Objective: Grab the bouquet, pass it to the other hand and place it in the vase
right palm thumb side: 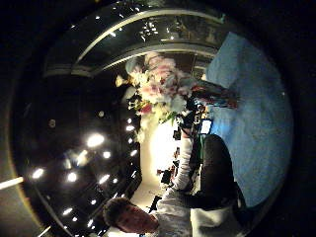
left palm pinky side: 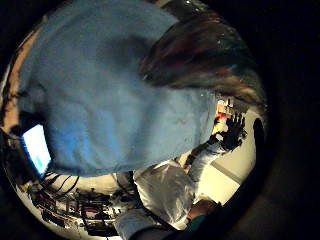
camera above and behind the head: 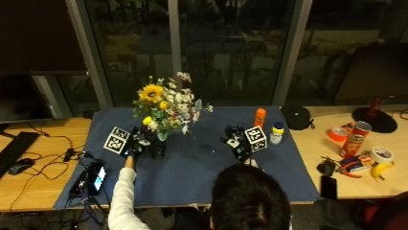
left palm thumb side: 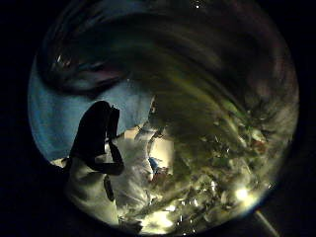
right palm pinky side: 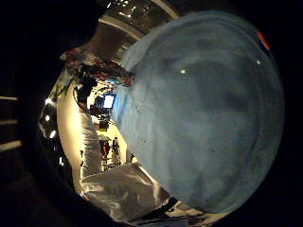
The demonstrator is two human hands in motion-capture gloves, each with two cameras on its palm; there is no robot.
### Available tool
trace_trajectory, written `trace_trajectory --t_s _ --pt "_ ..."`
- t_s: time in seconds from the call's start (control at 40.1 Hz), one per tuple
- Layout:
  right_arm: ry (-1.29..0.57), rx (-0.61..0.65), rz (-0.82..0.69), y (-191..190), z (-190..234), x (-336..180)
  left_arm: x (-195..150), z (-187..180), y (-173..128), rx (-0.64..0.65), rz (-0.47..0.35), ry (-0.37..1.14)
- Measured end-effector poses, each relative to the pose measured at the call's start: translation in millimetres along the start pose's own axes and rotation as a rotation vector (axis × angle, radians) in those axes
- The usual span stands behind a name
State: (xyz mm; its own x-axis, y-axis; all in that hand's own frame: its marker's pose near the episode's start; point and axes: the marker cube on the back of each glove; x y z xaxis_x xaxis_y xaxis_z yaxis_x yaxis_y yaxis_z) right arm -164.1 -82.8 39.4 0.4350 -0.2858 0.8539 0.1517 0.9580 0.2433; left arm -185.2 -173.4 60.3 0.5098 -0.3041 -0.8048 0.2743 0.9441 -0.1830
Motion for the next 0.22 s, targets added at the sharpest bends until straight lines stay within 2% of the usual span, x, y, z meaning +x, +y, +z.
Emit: trace_trajectory --t_s 0.05,0.125,0.175,0.224 --pt "0.017 0.002 0.014 3.7 -6.3 13.5 -27.9 7.9 23.9 0.016 0.048 -0.001" --pt "0.026 -0.008 0.040 6.8 -10.5 30.9 -43.7 8.4 46.6 0.113 0.124 -0.035" --pt "0.014 -0.021 0.080 8.8 -10.8 38.1 -49.7 7.9 49.5 0.124 0.139 -0.052" --pt "0.000 -0.034 0.100 10.1 -10.4 42.9 -52.5 8.8 54.8 0.081 0.122 -0.047"
